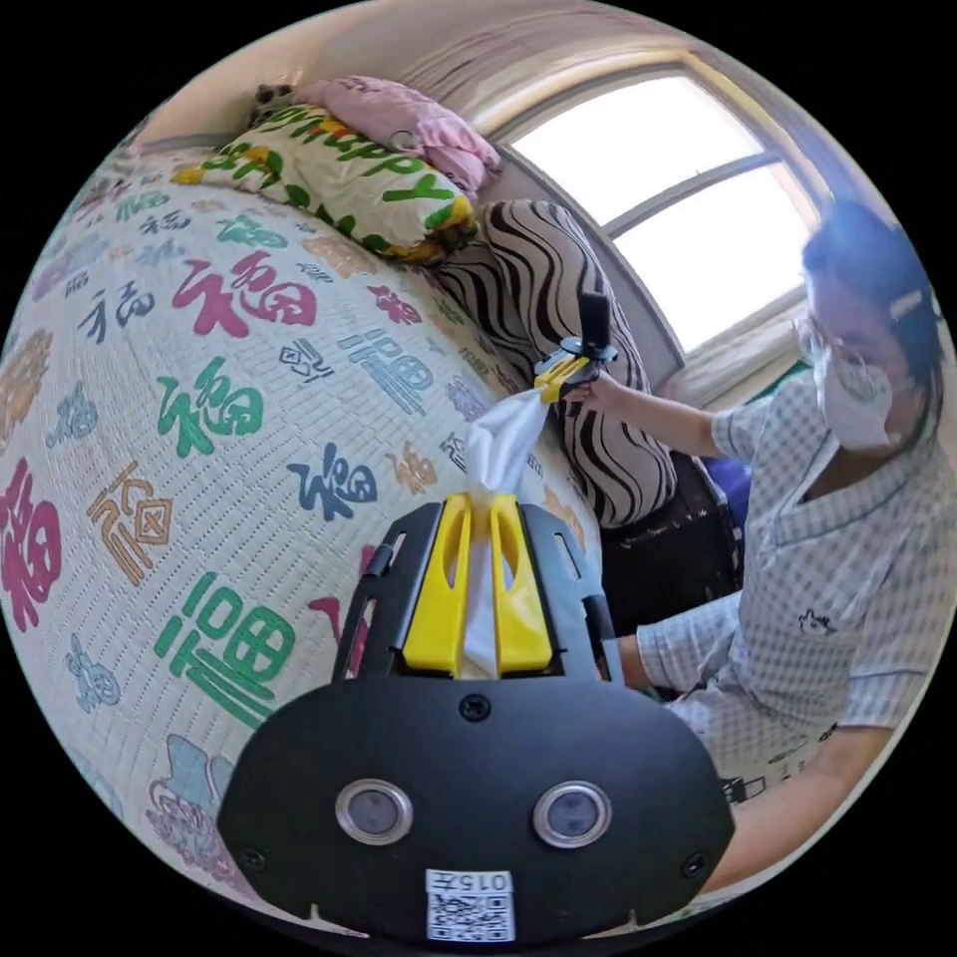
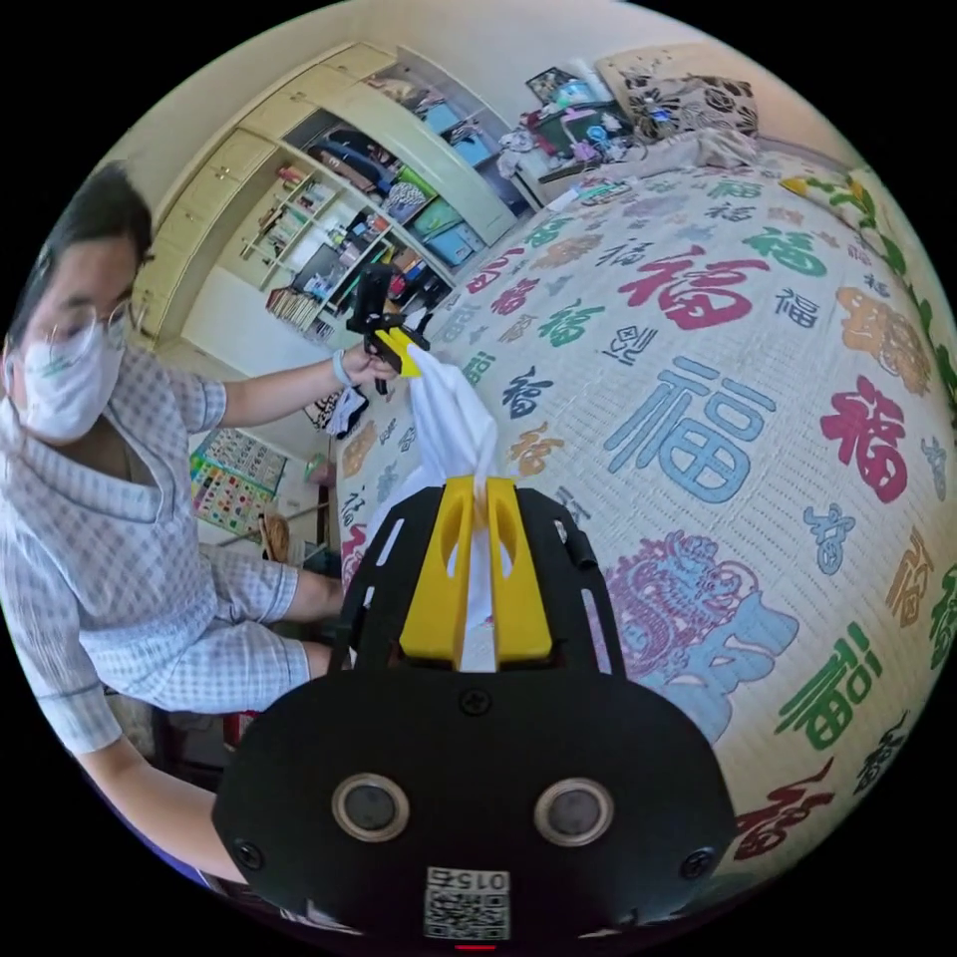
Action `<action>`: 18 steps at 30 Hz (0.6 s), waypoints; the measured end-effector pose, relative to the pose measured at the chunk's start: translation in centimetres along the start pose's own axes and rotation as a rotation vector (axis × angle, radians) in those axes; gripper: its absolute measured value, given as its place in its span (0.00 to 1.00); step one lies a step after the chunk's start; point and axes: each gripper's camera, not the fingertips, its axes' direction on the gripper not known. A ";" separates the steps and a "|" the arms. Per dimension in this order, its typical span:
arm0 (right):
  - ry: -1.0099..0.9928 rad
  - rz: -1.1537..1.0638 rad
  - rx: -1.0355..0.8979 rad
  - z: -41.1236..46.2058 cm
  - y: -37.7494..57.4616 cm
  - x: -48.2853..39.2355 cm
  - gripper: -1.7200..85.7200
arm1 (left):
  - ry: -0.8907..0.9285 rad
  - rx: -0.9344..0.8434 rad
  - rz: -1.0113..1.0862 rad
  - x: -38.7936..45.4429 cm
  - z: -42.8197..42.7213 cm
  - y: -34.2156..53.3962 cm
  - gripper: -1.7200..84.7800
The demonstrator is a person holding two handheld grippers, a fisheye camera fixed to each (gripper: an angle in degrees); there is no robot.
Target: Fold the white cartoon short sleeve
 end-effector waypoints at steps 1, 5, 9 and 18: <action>0.014 -0.022 -0.015 0.4 0.8 -2.2 0.03 | -0.012 -0.020 0.022 2.9 0.6 1.2 0.03; 0.038 -0.036 -0.100 3.4 3.5 -8.5 0.03 | 0.011 -0.047 0.009 10.2 3.7 6.4 0.03; 0.059 0.007 -0.257 10.1 6.6 -12.6 0.03 | -0.038 -0.161 -0.060 15.4 10.4 12.2 0.04; -0.127 0.275 -0.331 18.6 10.0 -9.8 0.07 | -0.143 -0.293 -0.145 18.3 19.0 15.7 0.08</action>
